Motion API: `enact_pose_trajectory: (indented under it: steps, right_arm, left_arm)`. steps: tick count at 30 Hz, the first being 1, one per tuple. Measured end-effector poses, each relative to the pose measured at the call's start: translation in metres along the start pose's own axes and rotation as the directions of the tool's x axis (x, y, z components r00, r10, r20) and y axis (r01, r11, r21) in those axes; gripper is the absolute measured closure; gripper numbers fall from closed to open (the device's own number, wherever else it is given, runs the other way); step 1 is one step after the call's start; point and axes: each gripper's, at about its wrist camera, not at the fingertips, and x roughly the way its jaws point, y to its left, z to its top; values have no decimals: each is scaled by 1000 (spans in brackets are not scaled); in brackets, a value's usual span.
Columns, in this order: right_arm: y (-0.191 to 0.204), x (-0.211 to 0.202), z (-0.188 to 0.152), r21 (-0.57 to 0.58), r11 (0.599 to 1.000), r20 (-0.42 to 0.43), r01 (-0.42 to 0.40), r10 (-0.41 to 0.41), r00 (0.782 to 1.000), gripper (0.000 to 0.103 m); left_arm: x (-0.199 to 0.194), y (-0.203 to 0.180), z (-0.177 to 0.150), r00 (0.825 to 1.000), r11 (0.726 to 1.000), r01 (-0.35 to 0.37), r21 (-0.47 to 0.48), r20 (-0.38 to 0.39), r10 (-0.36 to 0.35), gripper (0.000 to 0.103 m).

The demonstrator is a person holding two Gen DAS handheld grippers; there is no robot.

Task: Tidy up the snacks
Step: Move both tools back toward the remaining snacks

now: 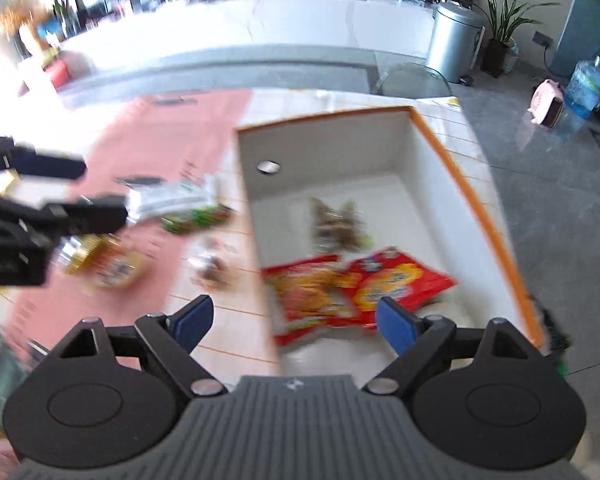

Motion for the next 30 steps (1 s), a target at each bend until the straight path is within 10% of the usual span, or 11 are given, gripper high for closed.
enact_pose_trajectory:
  steps: [15,30]
  right_arm:
    - [119,18,-69,123,992,171,17,-38,985,16]
    - [148,59,-60,156,988,159,11,-36,987,20]
  left_arm:
    - [-31,88,-105,998,963,-45,-267,32,56,25]
    - [-7,136,-123,1000,923,-11,-384,20,20,25]
